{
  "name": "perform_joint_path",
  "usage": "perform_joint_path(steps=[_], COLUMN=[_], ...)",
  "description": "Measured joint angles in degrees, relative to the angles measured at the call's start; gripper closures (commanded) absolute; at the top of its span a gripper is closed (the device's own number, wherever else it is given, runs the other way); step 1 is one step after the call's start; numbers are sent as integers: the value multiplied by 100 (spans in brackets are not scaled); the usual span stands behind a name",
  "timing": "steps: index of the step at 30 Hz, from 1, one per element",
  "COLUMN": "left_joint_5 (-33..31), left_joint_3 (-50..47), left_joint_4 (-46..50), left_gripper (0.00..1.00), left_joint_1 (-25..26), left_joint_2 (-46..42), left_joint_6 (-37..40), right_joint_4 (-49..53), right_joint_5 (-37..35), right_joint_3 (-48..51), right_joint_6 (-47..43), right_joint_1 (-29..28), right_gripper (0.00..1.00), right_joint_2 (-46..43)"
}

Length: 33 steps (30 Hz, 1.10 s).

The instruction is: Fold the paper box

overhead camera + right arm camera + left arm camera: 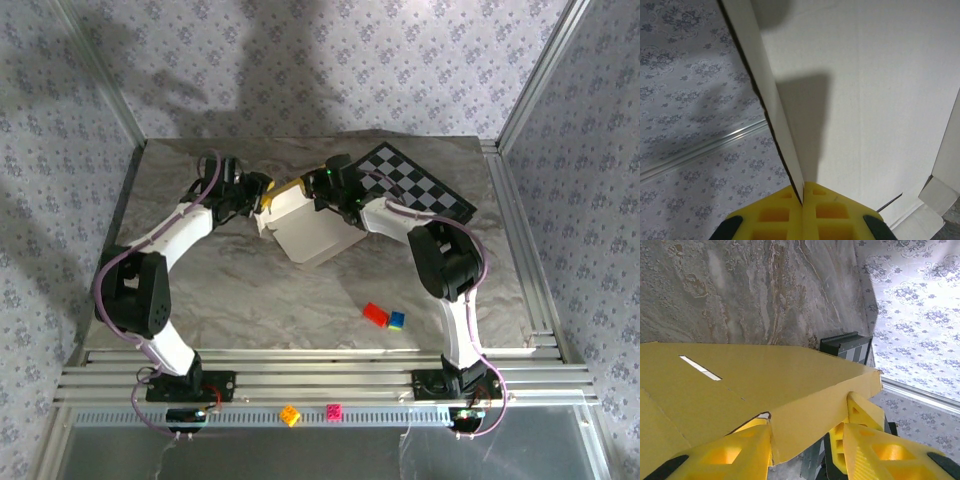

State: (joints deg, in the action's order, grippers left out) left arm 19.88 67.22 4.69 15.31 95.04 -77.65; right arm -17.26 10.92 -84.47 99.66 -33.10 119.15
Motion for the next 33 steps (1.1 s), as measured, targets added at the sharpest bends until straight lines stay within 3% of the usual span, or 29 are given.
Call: perform_joint_path(steps=[5,9,14,26,33], left_joint_5=[146,162,153,157,157], left_joint_3=[28,308,544,614,638], left_joint_4=[61,448,997,1231,1156], left_gripper=[54,47,45,48,60], left_joint_1=[-33,-33,-33,-31,-31], left_joint_2=[26,120,140,160,258], left_joint_6=[107,341,636,820,776], right_joint_4=[39,87,184,675,822], right_joint_5=[90,105,160,157,146], right_joint_3=[-57,-109,-153,-358,-398], right_joint_6=[0,-2,0,2,74], right_joint_1=[26,26,24,24,26], right_gripper=[100,100,100,100,100], right_joint_2=[37,61,63,42,20])
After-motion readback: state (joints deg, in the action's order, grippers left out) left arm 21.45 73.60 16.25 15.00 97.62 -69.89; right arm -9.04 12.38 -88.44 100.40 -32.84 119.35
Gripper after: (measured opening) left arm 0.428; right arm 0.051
